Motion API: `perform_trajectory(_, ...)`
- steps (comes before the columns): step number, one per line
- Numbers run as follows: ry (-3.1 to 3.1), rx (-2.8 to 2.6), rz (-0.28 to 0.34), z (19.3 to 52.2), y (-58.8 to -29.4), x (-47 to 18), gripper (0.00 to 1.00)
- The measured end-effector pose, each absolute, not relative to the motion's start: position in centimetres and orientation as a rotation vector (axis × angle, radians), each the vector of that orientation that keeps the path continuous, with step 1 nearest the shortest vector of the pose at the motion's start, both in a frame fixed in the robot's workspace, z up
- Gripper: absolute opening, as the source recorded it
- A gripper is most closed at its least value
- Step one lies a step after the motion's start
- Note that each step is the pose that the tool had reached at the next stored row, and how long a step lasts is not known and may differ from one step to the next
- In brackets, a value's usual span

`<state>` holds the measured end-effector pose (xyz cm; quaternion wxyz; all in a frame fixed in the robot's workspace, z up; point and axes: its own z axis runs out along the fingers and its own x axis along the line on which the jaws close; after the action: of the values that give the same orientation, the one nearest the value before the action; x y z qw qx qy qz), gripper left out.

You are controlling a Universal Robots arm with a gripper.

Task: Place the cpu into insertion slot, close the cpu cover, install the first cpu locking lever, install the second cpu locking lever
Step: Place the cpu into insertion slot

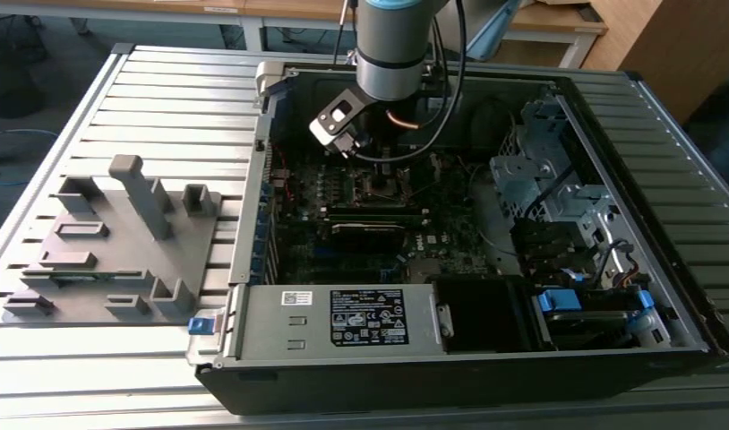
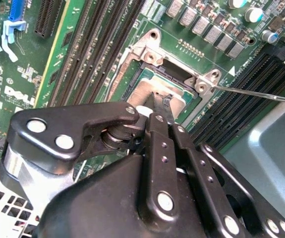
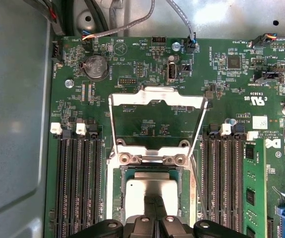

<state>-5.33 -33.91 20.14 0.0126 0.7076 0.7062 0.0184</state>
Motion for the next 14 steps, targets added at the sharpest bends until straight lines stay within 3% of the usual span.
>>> perform_trajectory(14,2.198,2.209,0.057,19.86,-33.93,-5.34,0.10)
